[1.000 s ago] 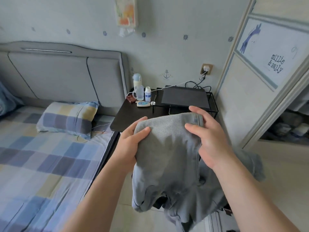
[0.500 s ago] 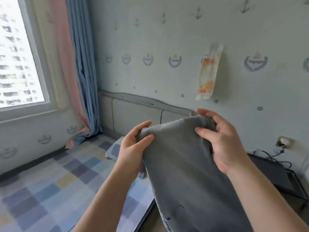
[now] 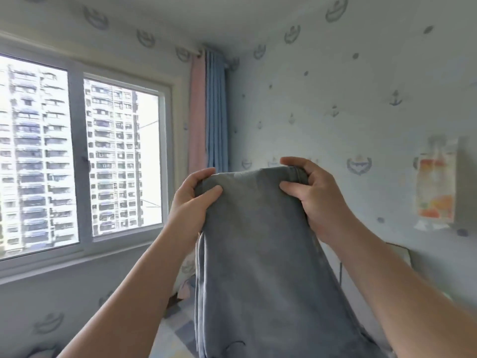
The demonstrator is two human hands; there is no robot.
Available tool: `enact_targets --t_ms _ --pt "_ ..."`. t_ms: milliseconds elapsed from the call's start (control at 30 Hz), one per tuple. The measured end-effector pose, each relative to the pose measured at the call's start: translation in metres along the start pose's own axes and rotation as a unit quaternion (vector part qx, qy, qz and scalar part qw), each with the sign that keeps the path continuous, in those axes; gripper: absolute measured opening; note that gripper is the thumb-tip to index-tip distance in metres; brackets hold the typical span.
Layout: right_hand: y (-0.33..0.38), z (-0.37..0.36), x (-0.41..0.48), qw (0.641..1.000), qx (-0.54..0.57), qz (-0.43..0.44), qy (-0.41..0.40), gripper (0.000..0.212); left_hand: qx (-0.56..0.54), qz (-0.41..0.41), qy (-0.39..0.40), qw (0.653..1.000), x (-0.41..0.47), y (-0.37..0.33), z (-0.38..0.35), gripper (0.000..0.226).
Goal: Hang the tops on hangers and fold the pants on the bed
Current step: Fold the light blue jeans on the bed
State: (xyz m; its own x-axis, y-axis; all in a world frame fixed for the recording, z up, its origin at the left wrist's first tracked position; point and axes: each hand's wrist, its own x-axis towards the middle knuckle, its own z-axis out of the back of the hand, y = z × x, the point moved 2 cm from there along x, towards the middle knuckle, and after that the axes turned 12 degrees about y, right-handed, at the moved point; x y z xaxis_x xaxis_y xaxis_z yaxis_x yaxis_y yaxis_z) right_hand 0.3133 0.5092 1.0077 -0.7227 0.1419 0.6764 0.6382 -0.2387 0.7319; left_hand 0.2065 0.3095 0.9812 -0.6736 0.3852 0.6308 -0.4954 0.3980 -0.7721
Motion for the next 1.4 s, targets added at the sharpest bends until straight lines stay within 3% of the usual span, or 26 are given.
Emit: enact_targets --t_ms 133,267,367,533,733,800,1033,1167,1300,1400 --pt "-0.018 -0.059 0.049 0.998 0.04 -0.021 0.046 0.048 0.071 0.015 -0.035 0.997 0.005 -0.011 0.098 0.037" --pt "-0.042 -0.107 0.08 0.993 0.056 -0.037 0.093 0.049 0.289 -0.001 -0.058 0.956 -0.015 -0.003 0.173 0.051" --pt "-0.065 -0.15 0.097 0.985 0.086 -0.047 0.142 0.05 0.401 -0.02 -0.116 0.908 -0.032 0.005 0.206 0.03" --pt "-0.099 -0.205 0.138 0.964 0.162 -0.057 0.204 0.048 0.418 -0.02 -0.252 0.873 -0.036 0.01 0.238 0.011" --pt "-0.156 -0.247 0.196 0.942 0.187 -0.067 0.271 0.047 0.267 0.167 -0.249 0.916 -0.03 0.047 0.265 0.03" --pt "-0.188 -0.256 0.209 0.934 0.191 -0.081 0.29 0.047 0.224 0.19 -0.271 0.917 -0.029 0.064 0.269 0.034" --pt "-0.352 -0.272 0.207 0.918 0.097 -0.193 0.333 0.05 0.456 0.223 -0.259 0.822 -0.042 0.124 0.271 0.03" --pt "-0.448 -0.276 0.146 0.871 0.011 -0.3 0.389 0.039 0.534 0.394 -0.18 0.726 -0.043 0.172 0.268 0.023" --pt "-0.493 -0.26 0.062 0.832 0.022 -0.358 0.423 0.022 0.499 0.555 -0.145 0.649 -0.073 0.241 0.255 0.022" --pt "-0.494 -0.235 -0.002 0.788 0.093 -0.396 0.461 0.015 0.338 0.607 -0.246 0.677 -0.111 0.294 0.238 0.024"
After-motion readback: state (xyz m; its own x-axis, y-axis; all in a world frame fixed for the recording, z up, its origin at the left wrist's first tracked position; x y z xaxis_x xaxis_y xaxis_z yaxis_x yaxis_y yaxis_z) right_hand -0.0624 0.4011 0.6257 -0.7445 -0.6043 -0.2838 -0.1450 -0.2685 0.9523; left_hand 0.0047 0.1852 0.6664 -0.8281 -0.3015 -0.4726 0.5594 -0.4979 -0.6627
